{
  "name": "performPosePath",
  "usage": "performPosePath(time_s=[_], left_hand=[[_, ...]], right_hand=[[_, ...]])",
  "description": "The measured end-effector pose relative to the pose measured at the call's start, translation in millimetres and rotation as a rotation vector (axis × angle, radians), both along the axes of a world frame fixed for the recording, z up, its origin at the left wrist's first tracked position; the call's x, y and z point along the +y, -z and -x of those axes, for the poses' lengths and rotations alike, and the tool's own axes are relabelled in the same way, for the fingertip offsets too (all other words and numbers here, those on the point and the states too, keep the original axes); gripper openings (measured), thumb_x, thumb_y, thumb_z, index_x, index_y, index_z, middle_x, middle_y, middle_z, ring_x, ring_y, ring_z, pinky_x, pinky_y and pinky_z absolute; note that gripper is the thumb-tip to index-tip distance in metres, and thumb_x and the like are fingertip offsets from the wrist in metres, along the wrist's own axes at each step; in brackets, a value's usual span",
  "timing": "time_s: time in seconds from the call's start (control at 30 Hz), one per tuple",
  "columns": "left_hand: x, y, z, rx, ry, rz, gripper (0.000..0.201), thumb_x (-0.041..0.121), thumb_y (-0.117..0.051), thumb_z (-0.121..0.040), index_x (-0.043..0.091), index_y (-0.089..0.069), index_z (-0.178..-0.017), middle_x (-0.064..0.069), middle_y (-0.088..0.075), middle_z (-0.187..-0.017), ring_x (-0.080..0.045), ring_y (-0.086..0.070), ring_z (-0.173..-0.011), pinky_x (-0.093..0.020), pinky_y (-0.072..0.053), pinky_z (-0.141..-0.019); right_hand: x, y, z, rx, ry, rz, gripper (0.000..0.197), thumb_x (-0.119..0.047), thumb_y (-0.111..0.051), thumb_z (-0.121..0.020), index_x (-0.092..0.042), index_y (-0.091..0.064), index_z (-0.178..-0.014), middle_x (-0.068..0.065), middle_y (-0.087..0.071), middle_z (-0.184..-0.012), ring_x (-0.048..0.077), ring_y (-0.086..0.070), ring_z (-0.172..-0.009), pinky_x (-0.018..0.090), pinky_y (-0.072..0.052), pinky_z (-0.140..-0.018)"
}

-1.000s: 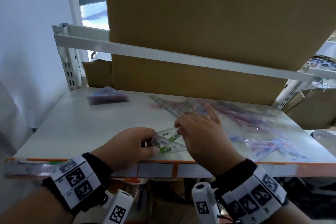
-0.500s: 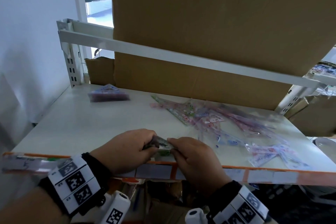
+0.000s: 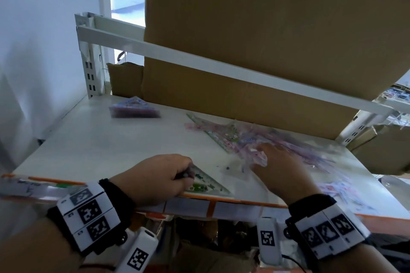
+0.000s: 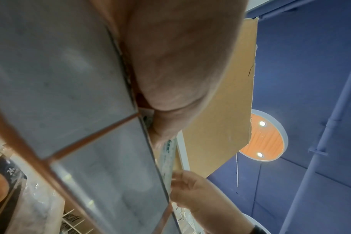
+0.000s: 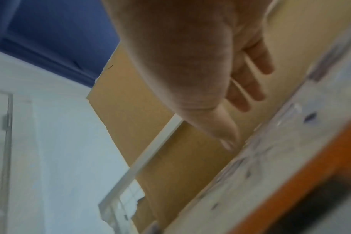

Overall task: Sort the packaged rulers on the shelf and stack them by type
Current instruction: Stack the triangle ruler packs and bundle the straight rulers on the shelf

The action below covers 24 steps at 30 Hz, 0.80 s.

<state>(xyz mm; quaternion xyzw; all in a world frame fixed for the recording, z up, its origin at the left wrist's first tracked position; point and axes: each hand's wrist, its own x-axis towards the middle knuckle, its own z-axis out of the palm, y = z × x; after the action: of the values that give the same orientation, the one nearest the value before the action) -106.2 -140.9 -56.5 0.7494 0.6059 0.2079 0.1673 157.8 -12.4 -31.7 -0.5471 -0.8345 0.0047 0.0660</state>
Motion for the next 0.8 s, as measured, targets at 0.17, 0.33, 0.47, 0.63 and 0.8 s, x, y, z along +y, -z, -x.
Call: performPosePath(time_s=[0.17,0.33,0.47,0.63,0.8], left_hand=[[-0.4,0.1,0.9,-0.016,0.013,-0.009,0.005,0.042,-0.055,-0.094,0.038,-0.052,-0.092,0.02,-0.051,-0.085,0.004,-0.048,-0.078,-0.006,-0.032,-0.062],[-0.1,-2.5,0.6,-0.01,0.019,-0.015,0.01,0.041,-0.054,-0.095,0.039,-0.047,-0.089,0.02,-0.047,-0.081,0.001,-0.045,-0.074,-0.006,-0.03,-0.061],[-1.8,-2.8,1.1,-0.015,0.018,-0.012,0.014,0.04,-0.054,-0.095,0.039,-0.045,-0.085,0.021,-0.047,-0.077,0.007,-0.046,-0.072,-0.007,-0.03,-0.059],[-2.3,-2.9,1.8,-0.024,0.0,-0.013,0.026,0.039,-0.054,-0.095,0.042,-0.04,-0.073,0.019,-0.047,-0.074,0.011,-0.046,-0.07,-0.009,-0.03,-0.057],[-1.3,-1.5,2.0,-0.079,-0.034,-0.032,0.014,0.036,-0.055,-0.095,0.038,-0.05,-0.083,0.019,-0.051,-0.078,0.01,-0.047,-0.072,-0.008,-0.031,-0.059]], right_hand=[[16.2,6.7,-11.7,-0.044,0.137,0.161,0.059,-0.043,-0.072,-0.081,-0.02,-0.053,-0.131,0.005,-0.063,-0.125,0.022,-0.061,-0.109,0.031,-0.047,-0.085],[17.7,0.6,-18.7,0.102,0.041,0.062,0.031,-0.023,-0.063,-0.089,-0.034,-0.06,-0.118,-0.014,-0.066,-0.087,-0.002,-0.06,-0.071,0.017,-0.039,-0.058],[15.0,-11.1,-26.2,0.536,0.089,0.154,0.031,-0.013,-0.059,-0.089,-0.041,-0.071,-0.084,-0.006,-0.067,-0.07,0.014,-0.064,-0.065,0.032,-0.05,-0.059],[-12.6,-31.4,-14.8,0.861,-0.013,0.451,0.011,-0.03,-0.065,-0.091,-0.033,-0.076,-0.088,-0.002,-0.077,-0.09,0.011,-0.073,-0.086,0.032,-0.056,-0.068],[-38.7,-43.1,-1.1,0.731,-0.183,0.534,0.021,-0.005,-0.056,-0.096,-0.022,-0.067,-0.105,-0.001,-0.076,-0.094,0.01,-0.072,-0.085,0.025,-0.059,-0.071]])
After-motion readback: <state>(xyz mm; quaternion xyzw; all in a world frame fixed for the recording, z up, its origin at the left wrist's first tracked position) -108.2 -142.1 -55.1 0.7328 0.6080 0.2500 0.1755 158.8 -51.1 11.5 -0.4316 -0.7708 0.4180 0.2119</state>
